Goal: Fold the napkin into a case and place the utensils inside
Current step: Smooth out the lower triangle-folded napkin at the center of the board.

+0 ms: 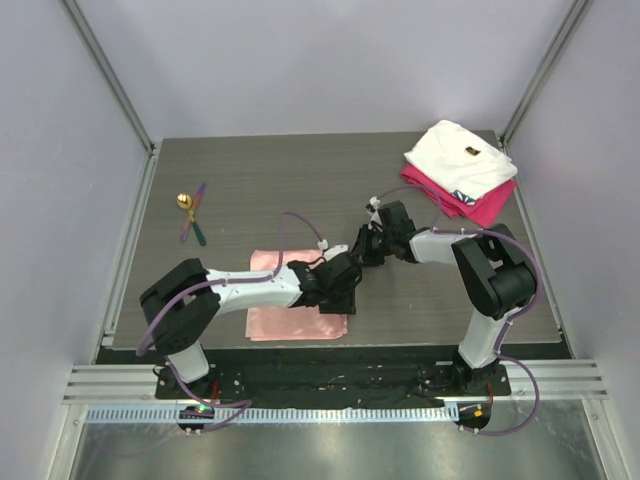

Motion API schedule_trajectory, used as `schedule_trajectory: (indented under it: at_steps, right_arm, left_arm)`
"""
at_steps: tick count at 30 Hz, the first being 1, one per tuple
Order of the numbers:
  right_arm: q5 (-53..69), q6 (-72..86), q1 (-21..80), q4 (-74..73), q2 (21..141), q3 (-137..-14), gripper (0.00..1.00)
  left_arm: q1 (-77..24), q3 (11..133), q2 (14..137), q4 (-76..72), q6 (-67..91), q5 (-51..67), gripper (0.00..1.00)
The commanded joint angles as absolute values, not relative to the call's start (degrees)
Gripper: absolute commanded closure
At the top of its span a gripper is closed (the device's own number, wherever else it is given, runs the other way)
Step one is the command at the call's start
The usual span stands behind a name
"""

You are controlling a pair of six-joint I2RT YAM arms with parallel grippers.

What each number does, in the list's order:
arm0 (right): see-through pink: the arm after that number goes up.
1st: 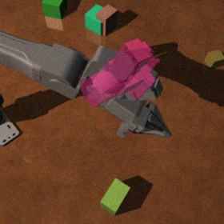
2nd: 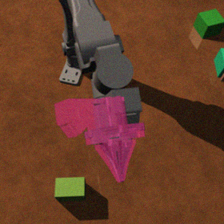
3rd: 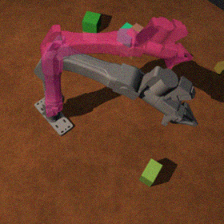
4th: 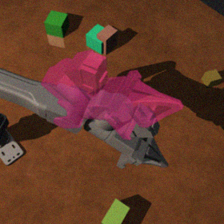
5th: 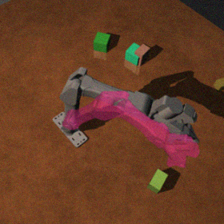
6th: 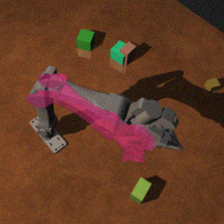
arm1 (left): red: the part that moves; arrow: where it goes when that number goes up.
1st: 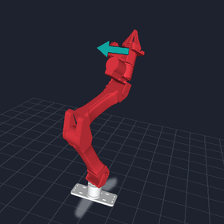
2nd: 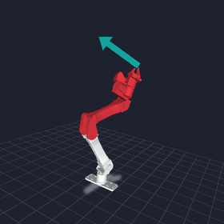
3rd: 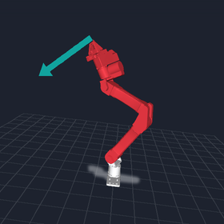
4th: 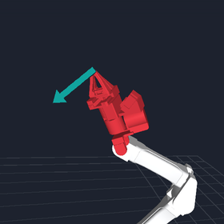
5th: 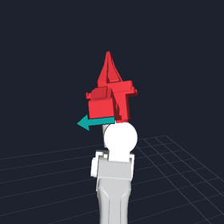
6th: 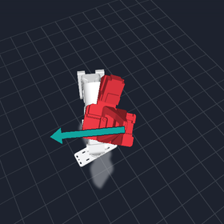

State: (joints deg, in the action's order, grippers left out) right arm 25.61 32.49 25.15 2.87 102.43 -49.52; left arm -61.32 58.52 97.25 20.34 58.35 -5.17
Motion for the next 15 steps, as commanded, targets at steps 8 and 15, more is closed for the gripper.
schedule_trajectory:
  at_steps: [8, 15]
  right_arm:
    - [29.1, 32.3, 24.5, 7.1, 104.9, -50.8, 0.89]
    - [29.1, 32.6, 24.6, 7.9, 105.6, -50.4, 0.9]
  left_arm:
    - [-64.8, 60.8, 96.1, 26.5, 60.3, -12.7, 0.56]
    - [-66.4, 59.0, 95.7, 26.2, 62.3, -11.7, 0.61]
